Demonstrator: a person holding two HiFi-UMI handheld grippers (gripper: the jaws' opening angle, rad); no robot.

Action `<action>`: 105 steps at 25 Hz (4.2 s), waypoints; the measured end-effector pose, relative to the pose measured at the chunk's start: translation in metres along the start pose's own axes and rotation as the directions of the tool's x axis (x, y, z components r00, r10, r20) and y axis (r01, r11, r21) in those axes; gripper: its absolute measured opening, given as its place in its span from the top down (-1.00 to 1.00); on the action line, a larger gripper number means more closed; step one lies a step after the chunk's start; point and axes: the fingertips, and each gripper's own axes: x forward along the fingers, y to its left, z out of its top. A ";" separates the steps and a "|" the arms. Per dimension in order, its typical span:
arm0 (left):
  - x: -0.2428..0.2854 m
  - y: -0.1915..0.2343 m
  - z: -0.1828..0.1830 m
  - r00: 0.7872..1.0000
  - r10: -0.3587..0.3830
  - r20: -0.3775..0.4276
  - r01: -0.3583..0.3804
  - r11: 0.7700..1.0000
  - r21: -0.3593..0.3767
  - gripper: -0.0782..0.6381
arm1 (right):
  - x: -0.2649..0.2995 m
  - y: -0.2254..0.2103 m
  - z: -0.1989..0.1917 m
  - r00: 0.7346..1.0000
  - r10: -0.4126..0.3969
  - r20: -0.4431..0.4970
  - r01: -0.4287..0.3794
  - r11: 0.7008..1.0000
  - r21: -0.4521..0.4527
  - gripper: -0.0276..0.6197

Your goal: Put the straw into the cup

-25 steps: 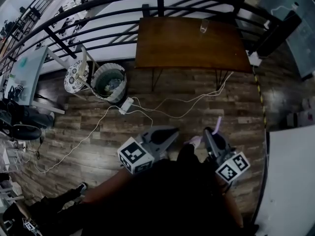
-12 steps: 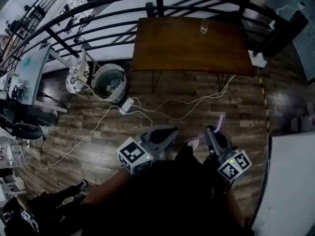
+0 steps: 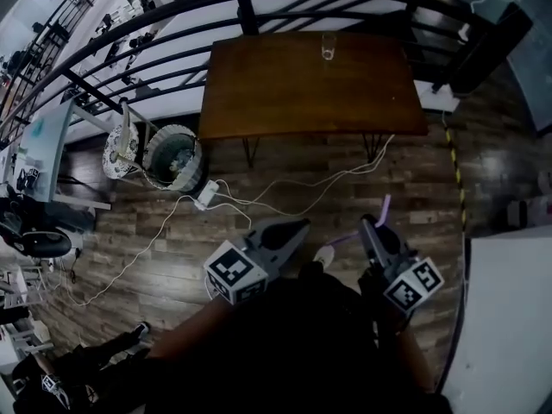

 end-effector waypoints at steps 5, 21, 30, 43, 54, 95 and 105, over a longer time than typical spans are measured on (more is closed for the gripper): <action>0.054 -0.015 0.009 1.000 -0.008 -0.004 0.008 1.000 0.018 0.75 | -0.022 -0.044 0.027 1.000 0.004 -0.006 -0.004 1.000 -0.006 0.82; 0.111 -0.021 0.017 1.000 -0.003 -0.013 0.004 0.999 0.049 0.75 | -0.053 -0.101 0.050 0.999 -0.016 0.043 0.015 1.000 0.020 0.82; 0.130 -0.012 0.029 0.999 -0.044 -0.011 0.044 0.998 0.051 0.75 | -0.050 -0.113 0.065 0.996 -0.056 0.074 0.054 0.998 0.022 0.82; 0.153 0.068 0.047 0.998 -0.061 -0.018 0.062 0.998 0.013 0.75 | 0.028 -0.146 0.080 0.995 -0.088 0.044 0.085 0.994 0.061 0.82; 0.150 0.202 0.099 0.993 -0.114 -0.025 0.115 0.993 0.019 0.75 | 0.174 -0.168 0.122 0.993 -0.112 0.042 0.112 0.994 0.009 0.82; 0.285 0.381 0.209 0.962 0.246 0.118 -0.239 0.969 -0.066 0.75 | 0.382 -0.344 0.266 0.974 0.197 -0.115 -0.200 0.980 -0.011 0.82; 0.313 0.399 0.215 0.925 0.361 0.113 -0.355 0.932 -0.071 0.75 | 0.405 -0.379 0.287 0.944 0.300 -0.136 -0.301 0.954 0.014 0.82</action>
